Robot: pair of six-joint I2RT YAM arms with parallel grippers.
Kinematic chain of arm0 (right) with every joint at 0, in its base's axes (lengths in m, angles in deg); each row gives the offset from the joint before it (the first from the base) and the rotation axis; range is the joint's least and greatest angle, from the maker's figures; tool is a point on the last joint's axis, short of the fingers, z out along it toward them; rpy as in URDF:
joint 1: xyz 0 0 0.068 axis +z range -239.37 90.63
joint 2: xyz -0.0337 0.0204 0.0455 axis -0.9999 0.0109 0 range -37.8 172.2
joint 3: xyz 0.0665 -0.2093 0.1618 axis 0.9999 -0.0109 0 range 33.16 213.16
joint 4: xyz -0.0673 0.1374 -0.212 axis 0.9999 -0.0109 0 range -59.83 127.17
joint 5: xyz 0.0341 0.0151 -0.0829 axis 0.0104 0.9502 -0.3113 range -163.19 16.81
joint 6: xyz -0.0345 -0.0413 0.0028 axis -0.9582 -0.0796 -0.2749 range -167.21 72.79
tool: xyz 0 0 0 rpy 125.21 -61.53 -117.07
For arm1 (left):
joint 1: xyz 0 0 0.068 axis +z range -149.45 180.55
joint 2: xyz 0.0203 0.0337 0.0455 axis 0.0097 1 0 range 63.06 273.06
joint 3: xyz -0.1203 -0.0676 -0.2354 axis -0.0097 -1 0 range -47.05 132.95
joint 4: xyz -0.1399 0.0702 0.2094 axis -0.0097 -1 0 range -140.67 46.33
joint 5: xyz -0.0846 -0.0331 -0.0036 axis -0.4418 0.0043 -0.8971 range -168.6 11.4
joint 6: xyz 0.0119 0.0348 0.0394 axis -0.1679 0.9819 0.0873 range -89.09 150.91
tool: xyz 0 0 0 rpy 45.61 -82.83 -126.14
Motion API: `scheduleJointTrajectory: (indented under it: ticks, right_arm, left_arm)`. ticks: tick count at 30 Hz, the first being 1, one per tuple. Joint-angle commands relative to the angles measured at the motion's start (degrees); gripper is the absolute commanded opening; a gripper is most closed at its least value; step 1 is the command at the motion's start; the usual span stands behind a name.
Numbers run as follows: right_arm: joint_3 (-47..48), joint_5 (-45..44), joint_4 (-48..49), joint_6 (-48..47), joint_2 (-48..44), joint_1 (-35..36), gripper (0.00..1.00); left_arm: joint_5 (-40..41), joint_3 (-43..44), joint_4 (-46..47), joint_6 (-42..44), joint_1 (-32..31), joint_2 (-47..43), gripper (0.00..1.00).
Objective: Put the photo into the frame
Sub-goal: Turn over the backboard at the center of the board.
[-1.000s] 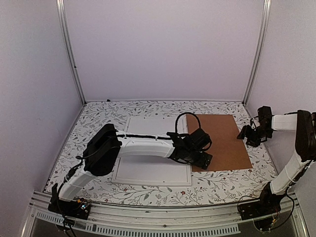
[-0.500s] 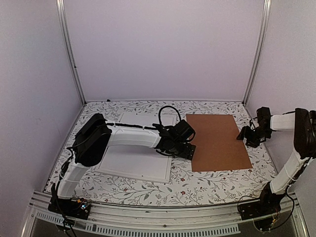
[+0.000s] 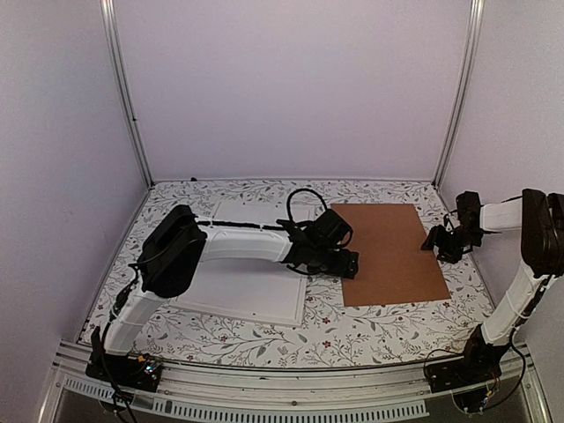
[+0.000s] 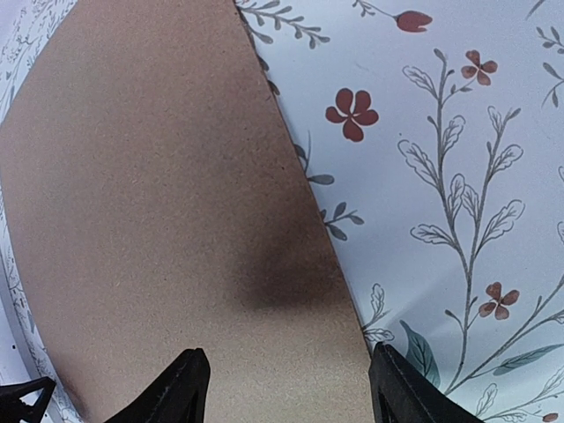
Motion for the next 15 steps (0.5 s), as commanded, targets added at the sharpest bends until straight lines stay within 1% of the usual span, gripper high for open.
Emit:
scheduleJointTrajectory:
  ticks: [1,4,7,10,15]
  right_arm:
    - [-0.58,-2.72,0.79,-0.36,0.77,-0.31,0.66]
    - [-1.40,-0.62,1.24,-0.43,0.66,-0.23,0.65]
    - [-2.86,3.63,2.10,-0.34,0.45,-0.24,0.62]
    - [-4.72,8.89,3.07,0.03,-0.03,-0.22,0.60]
    - [-5.96,14.49,2.91,0.01,-2.98,-0.25,0.57]
  left_arm:
    - [-5.79,-0.80,1.52,-4.40,0.18,3.18,0.88]
    - [-7.85,-3.03,4.46,-6.61,0.20,2.75,0.87]
    - [-9.17,-5.61,7.32,-8.78,0.29,1.71,0.87]
    - [-9.94,-8.20,10.09,-10.29,0.41,0.37,0.86]
    - [-9.87,-12.77,12.90,-11.64,0.76,-2.43,0.86]
